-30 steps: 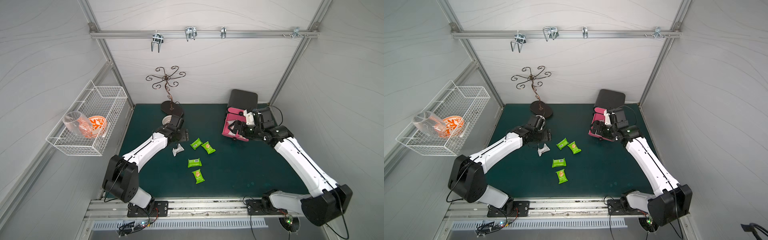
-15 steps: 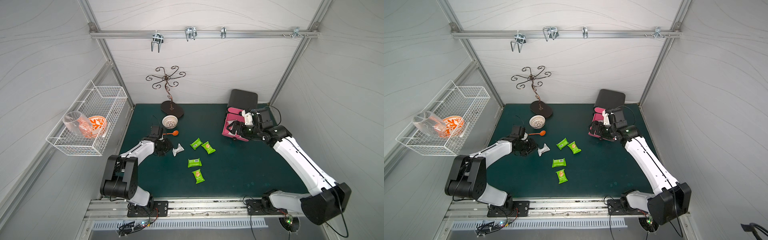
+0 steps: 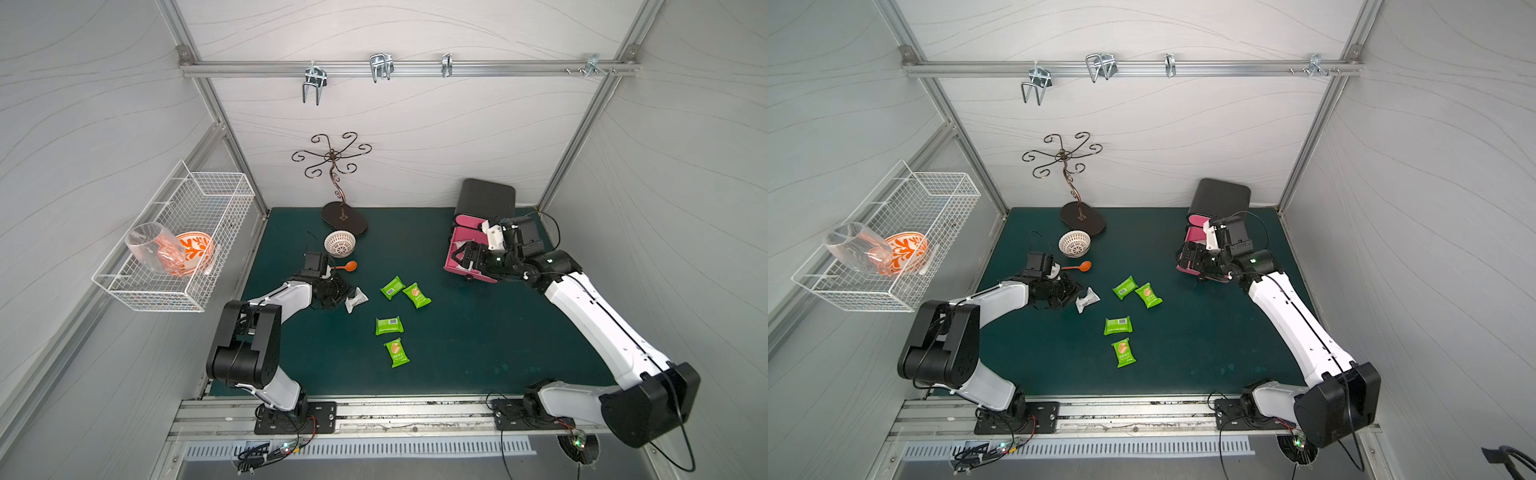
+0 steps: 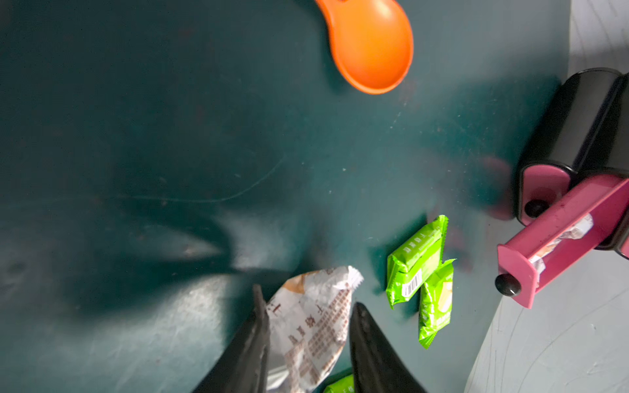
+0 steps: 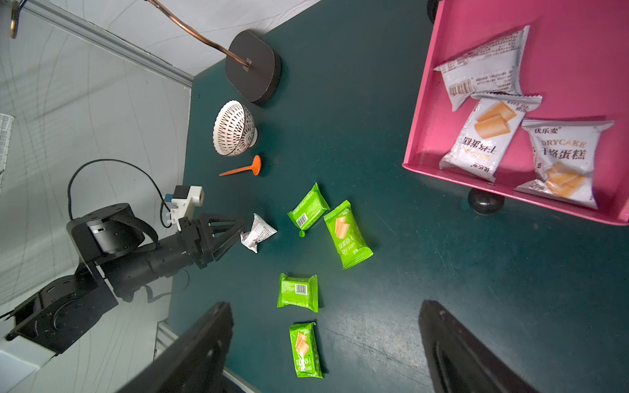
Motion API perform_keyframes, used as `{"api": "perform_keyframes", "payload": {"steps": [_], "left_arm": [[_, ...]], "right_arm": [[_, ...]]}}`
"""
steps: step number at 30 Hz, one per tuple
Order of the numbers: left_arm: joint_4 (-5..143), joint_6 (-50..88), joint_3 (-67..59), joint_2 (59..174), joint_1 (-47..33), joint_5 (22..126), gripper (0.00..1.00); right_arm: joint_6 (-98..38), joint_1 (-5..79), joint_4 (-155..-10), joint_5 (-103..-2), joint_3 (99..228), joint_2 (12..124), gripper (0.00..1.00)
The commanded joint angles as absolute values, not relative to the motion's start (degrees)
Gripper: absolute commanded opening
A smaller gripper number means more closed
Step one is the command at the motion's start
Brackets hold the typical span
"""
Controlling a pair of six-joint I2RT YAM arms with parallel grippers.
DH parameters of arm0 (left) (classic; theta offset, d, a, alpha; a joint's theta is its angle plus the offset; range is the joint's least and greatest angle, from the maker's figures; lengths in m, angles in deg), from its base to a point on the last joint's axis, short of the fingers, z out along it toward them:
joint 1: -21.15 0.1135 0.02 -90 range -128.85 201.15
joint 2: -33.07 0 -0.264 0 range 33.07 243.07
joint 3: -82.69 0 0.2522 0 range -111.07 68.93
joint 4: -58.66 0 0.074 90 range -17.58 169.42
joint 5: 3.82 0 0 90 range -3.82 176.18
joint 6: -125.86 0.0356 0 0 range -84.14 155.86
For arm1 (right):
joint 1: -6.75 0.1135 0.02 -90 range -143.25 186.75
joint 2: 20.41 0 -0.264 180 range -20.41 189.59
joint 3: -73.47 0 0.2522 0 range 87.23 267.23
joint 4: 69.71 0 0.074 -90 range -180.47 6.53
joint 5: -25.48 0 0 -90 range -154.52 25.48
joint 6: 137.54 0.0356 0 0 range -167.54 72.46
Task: Place the cookies into the drawer by color
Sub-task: Pick up the cookie at the center of the board.
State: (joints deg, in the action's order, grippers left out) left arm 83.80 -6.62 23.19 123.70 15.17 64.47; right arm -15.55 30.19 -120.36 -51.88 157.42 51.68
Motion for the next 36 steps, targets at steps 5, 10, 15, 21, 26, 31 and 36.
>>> {"api": "perform_keyframes", "payload": {"steps": [5, 10, 15, 21, 26, 31, 36], "left_arm": [[88.8, -5.0, 22.5, 124.7, 15.4, 69.2, 0.49], [86.8, -6.1, 23.6, 125.6, 15.4, 67.4, 0.38], [85.9, -7.4, 24.0, 126.2, 15.4, 66.2, 0.13], [85.4, -7.3, 23.7, 125.2, 15.4, 64.4, 0.00], [79.4, -8.7, 22.1, 123.6, 15.3, 56.8, 0.00], [73.8, -12.0, 18.2, 122.2, 13.8, 52.0, 0.00], [70.9, -14.7, 10.6, 124.5, 7.3, 51.6, 0.00]], "right_arm": [[-15.4, 30.6, -119.9, -51.7, 157.7, 52.1, 0.90], [-15.4, 30.6, -119.8, -51.6, 157.4, 52.0, 0.91], [-15.2, 30.6, -120.0, -51.6, 157.4, 51.8, 0.91], [-15.0, 30.7, -120.1, -51.6, 157.7, 51.7, 0.92], [-14.4, 30.7, -120.2, -51.6, 158.2, 51.7, 0.92], [-12.3, 30.7, -120.1, -50.9, 159.3, 51.6, 0.92], [-8.8, 30.8, -119.0, -50.2, 161.4, 51.3, 0.92]]}}
